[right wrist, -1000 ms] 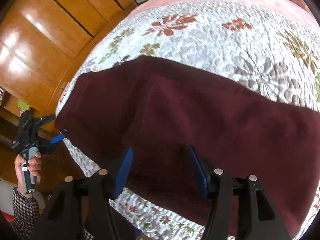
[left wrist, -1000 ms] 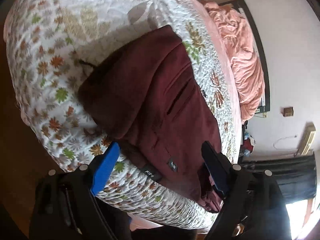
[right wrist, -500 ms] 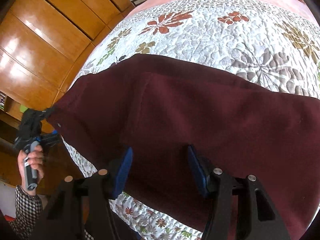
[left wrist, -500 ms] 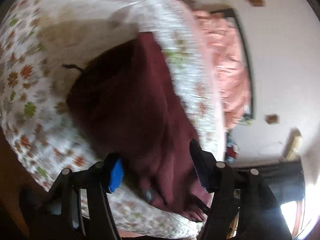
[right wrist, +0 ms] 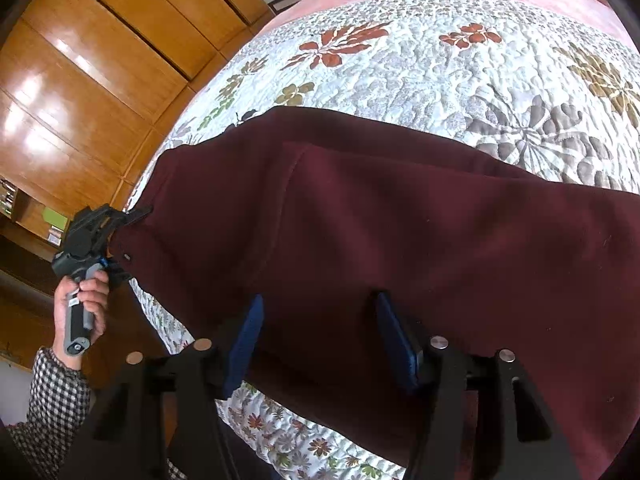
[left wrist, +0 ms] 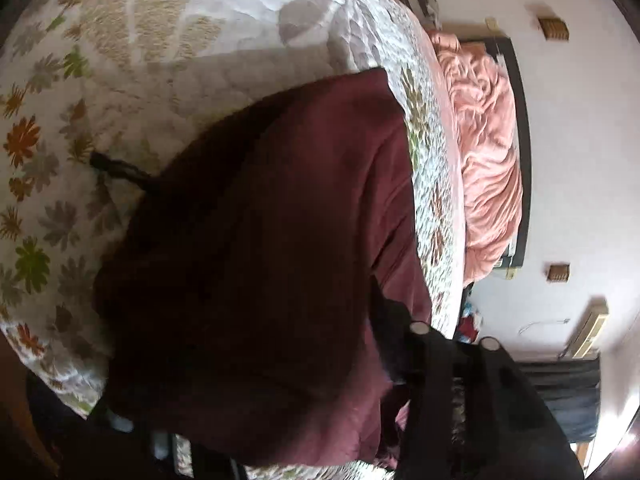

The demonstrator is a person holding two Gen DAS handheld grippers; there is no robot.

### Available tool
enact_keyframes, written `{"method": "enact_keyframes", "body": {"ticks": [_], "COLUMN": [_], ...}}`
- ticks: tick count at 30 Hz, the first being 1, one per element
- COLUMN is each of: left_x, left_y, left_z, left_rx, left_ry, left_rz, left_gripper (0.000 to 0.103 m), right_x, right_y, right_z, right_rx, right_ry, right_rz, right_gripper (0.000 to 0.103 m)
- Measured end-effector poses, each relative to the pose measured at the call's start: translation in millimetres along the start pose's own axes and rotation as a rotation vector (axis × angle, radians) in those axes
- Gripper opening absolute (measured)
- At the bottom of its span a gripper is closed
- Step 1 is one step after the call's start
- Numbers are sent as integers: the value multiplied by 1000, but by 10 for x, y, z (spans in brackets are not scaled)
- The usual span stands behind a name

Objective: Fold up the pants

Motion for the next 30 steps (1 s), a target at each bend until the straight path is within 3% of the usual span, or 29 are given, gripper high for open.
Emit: {"method": "enact_keyframes", "body": {"ticks": [2,5,12,18,23,30], "left_x": [8,40,62,83,332,853], "left_y": [22,56,-239,-735,-1384,-2083], "left_z": [-21,-79,-176,-178,-204,-58], "left_rx": [4,37,97,126,116,37], "left_ry": [-12,-33,-99,-137,-146,-114], "left_rz": [-15,-44,9,153,366,657], "left_gripper": [28,22,19,19,20,21], "right_x": [5,2,-6,-1,22,84], "right_y": [-1,-16,-52,-198,-343,-601], "right_z": [2,3,-119,-499,-785,-980], "right_rx": [-1,-10,-46,-75,-70,-44], "right_ry": [0,1,-26,-118,-178,-218], "right_rz": [-2,6,45,95,128,182], "right_gripper": [60,60,60,60,60,60]}}
Point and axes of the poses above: each gripper's, at about its wrist camera, not at the fingertips, and z roughly the way its jaws point, y to its left, x to its underside, the point moved 2 cm from there along z, roughly the way its jaws point, and after that the axes turned 4 degrees about z, right-handed, at the moved point
